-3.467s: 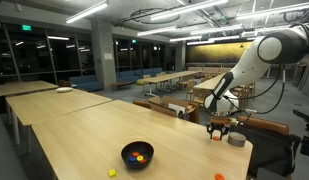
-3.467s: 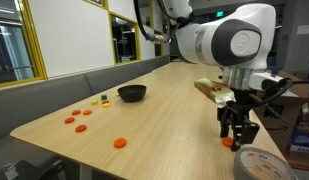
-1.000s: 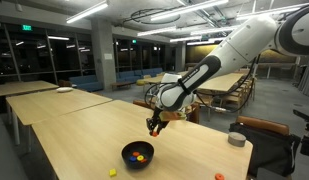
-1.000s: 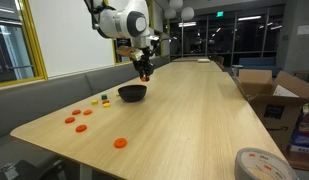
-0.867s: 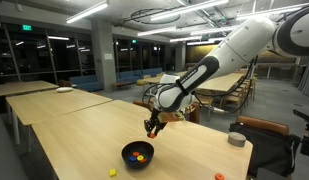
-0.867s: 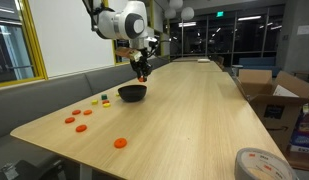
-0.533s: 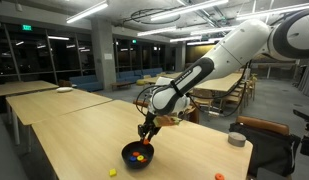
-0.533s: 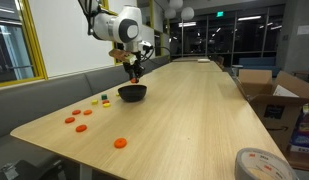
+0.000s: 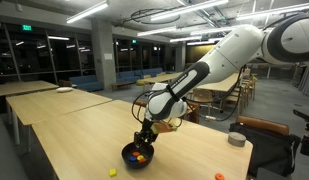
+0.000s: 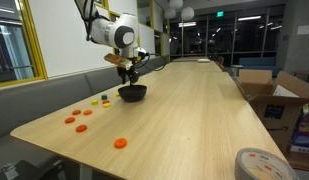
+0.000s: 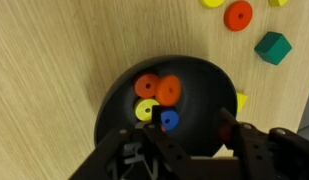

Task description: Put the blue, yellow and three orange squares inside the building.

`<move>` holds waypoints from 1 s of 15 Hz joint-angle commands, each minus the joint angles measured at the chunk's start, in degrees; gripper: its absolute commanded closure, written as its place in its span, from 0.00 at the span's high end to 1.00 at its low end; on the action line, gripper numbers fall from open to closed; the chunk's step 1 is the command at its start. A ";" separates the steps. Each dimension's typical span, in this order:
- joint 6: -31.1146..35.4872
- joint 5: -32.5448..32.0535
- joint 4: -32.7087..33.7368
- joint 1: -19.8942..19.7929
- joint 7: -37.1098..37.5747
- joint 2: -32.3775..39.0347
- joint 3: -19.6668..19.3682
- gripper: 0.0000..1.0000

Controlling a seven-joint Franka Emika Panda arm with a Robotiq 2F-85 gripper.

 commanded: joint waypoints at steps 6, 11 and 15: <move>-2.64 -11.65 -4.30 4.41 7.91 -5.40 -7.98 1.00; -5.66 -25.96 -15.10 7.23 20.17 -18.59 -13.51 1.00; -14.76 -24.37 -22.70 3.98 15.53 -30.12 -9.68 1.00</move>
